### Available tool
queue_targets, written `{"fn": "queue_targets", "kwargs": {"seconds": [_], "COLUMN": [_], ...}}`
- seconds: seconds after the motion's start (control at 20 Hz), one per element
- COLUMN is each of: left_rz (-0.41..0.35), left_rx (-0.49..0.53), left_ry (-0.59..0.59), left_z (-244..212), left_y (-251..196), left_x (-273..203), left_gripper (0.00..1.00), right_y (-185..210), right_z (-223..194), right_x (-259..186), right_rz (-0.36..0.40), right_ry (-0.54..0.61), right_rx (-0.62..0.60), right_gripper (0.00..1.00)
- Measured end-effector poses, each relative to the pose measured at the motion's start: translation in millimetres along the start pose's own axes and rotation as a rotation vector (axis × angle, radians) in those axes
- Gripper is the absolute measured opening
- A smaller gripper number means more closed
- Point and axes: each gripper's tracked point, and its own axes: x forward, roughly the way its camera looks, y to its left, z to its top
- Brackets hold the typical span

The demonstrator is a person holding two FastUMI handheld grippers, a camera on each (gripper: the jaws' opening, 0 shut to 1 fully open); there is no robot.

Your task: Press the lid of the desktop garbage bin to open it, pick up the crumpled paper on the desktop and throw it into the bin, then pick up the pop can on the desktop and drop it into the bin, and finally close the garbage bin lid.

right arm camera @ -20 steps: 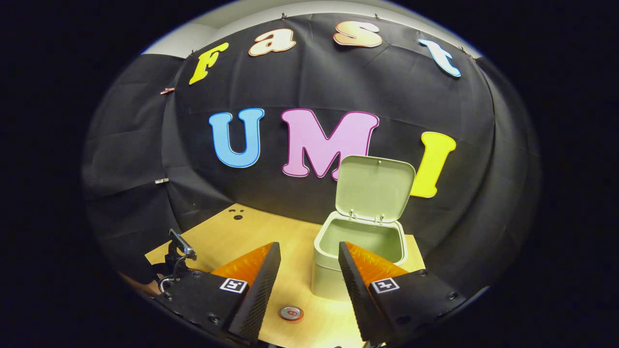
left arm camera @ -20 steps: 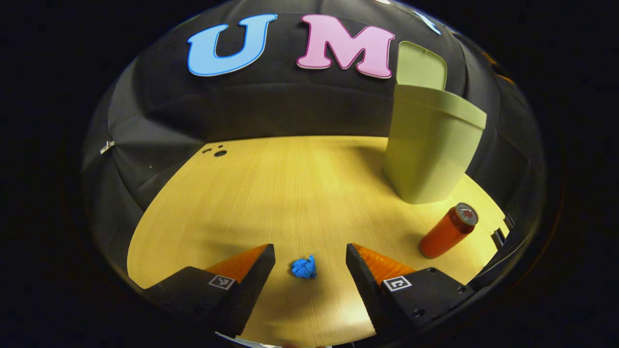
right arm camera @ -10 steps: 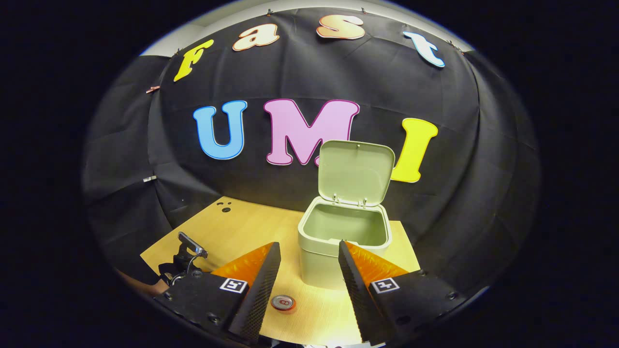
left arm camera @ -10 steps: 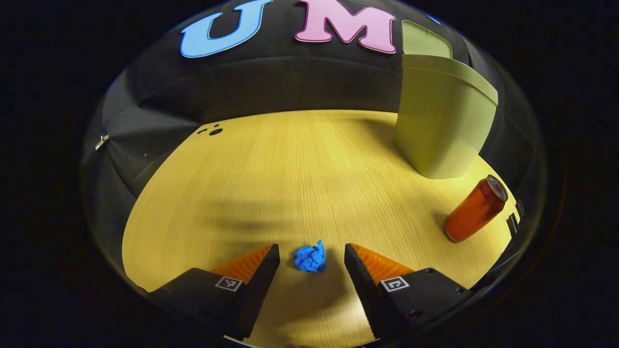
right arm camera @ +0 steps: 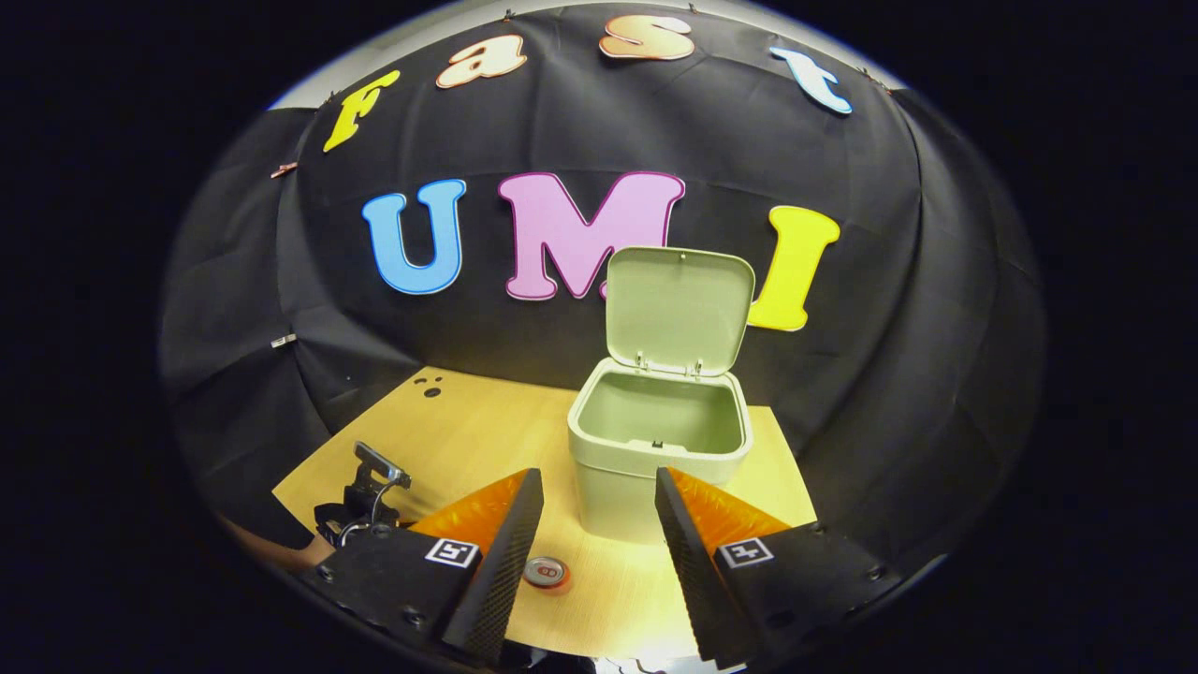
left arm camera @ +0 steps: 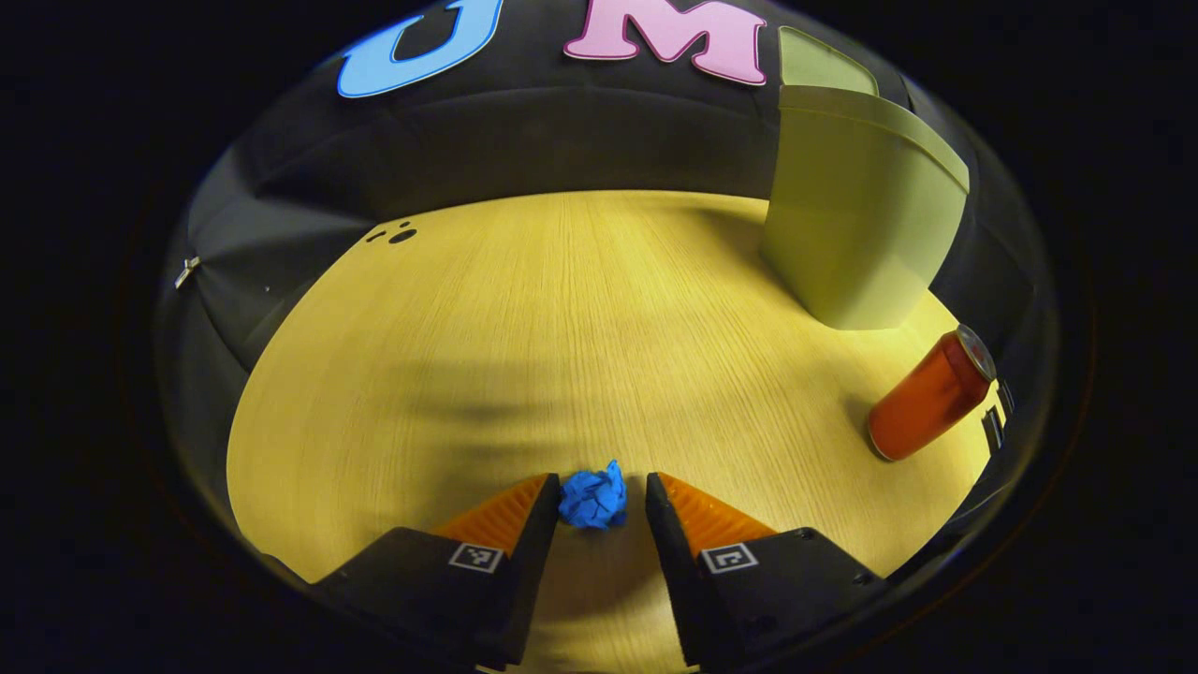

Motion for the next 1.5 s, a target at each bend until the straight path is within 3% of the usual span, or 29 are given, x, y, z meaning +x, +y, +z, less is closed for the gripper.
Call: {"fn": "queue_targets", "kwargs": {"seconds": [0.55,0.9,1.15,1.5], "left_rz": [-0.026,-0.058,-0.121,-0.241], "left_rx": [-0.007,-0.015,-0.040,-0.029], "left_ry": [-0.059,-0.081,-0.178,-0.453], "left_z": [13,34,99,239], "left_y": [3,-5,-22,-68], "left_x": [-6,-22,-58,-143], "left_gripper": [0.39,0.38,0.39,0.38], "right_y": [15,20,16,6], "right_z": [-29,-46,-52,-59], "right_x": [-2,4,10,14], "right_rz": [0.057,0.082,0.075,0.060], "right_ry": [0.054,0.097,0.105,0.106], "right_rx": [-0.037,-0.016,0.003,0.006], "right_gripper": [0.77,0.78,0.77,0.77]}}
